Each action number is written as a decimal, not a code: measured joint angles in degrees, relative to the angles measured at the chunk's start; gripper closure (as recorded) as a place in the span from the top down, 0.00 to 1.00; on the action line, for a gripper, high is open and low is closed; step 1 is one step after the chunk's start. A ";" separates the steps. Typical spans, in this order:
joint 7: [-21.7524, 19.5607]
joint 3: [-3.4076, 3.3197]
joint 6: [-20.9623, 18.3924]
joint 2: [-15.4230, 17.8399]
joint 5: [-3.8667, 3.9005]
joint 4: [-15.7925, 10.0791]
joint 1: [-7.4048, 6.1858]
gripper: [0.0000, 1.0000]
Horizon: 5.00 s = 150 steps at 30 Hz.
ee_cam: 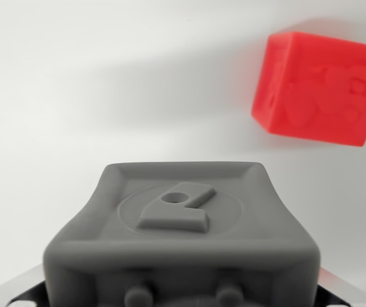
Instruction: Destack cube
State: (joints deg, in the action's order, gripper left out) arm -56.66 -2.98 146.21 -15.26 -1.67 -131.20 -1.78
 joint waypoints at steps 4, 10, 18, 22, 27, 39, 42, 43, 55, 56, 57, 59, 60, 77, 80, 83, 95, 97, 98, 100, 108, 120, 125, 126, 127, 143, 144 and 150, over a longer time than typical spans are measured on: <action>-0.14 0.09 0.45 0.13 0.02 -0.58 -0.75 0.00; -0.35 0.23 1.05 0.14 0.06 -1.22 -1.84 0.00; -0.61 0.36 1.90 0.19 0.09 -2.14 -3.35 0.00; -0.74 0.44 2.33 0.19 0.10 -2.54 -4.14 0.00; -0.94 0.52 2.77 0.19 0.12 -2.98 -5.07 0.00; -1.44 0.71 3.75 0.19 0.15 -3.97 -7.37 0.00; -1.58 0.77 4.02 0.15 0.16 -4.15 -7.95 0.00; -1.63 0.80 4.12 0.13 0.17 -4.21 -8.14 0.00; -2.14 0.97 5.13 -0.17 0.20 -4.91 -10.41 0.00; -2.18 0.98 5.21 -0.22 0.21 -4.94 -10.59 0.00; -2.22 0.99 5.30 -0.26 0.21 -4.98 -10.77 0.00; -2.27 1.00 5.59 -0.43 0.21 -5.04 -11.09 0.00; -2.27 1.00 5.92 -0.68 0.21 -5.04 -11.16 0.00; -2.15 1.06 12.36 -8.34 0.02 -4.10 -11.15 0.00; -2.12 1.13 13.16 -9.45 -0.01 -3.84 -11.09 0.00; -2.10 1.23 14.00 -10.48 -0.02 -3.63 -11.00 0.00; -2.09 1.52 16.18 -13.44 -0.04 -2.81 -10.73 0.00; -2.09 1.55 16.37 -13.70 -0.04 -2.72 -10.71 0.00; -2.09 1.56 16.46 -13.85 -0.04 -2.66 -10.70 0.00; -2.09 1.59 16.61 -14.10 -0.04 -2.54 -10.69 0.00; -2.09 1.63 16.83 -14.46 -0.04 -2.43 -10.65 1.00; -2.09 1.63 16.84 -14.46 -0.04 -2.41 -10.65 1.00; -2.09 1.63 16.84 -14.46 -0.04 -2.41 -10.65 1.00; -2.09 1.63 16.84 -14.46 -0.04 -2.41 -10.65 1.00; -2.09 1.63 16.84 -14.46 -0.04 -2.41 -10.65 1.00; -2.09 1.63 16.76 -14.37 -0.04 -2.42 -10.66 1.00; -2.09 1.63 16.71 -14.26 -0.04 -2.45 -10.66 1.00; -2.09 1.61 15.73 -12.73 -0.03 -2.84 -10.67 1.00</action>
State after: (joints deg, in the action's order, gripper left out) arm -58.76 -1.37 161.94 -27.99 -1.71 -134.03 -12.46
